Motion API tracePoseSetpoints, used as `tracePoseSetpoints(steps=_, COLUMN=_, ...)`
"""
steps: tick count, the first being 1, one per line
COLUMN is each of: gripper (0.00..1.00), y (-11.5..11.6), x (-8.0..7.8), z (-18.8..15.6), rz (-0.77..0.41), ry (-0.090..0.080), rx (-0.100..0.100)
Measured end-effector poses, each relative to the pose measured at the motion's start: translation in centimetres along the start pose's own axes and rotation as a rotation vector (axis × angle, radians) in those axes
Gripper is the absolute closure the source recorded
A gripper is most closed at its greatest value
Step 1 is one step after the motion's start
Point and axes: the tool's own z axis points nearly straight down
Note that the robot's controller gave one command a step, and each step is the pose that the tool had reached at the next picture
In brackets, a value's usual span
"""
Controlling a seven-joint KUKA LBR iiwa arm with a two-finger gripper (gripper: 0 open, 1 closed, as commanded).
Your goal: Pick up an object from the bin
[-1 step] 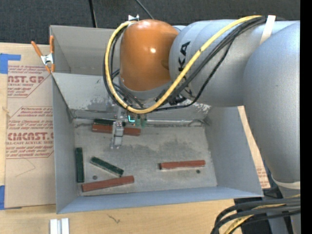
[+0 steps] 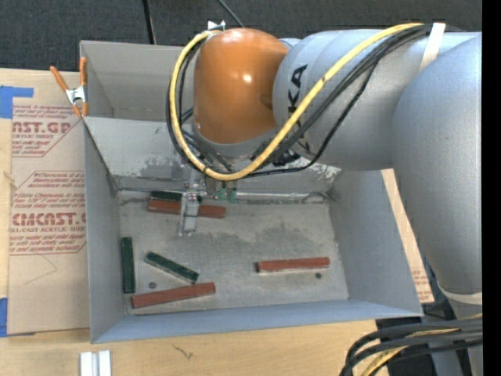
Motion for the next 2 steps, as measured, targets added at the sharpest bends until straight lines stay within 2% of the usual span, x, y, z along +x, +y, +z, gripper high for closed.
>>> tracePoseSetpoints(steps=1, gripper=0.00, y=-0.6, x=-0.1, z=5.5, rz=0.025, ry=-0.006, rx=-0.002)
tracePoseSetpoints(steps=2, gripper=1.00, y=0.0, x=1.5, z=13.7, rz=0.018, ry=0.002, rx=-0.002)
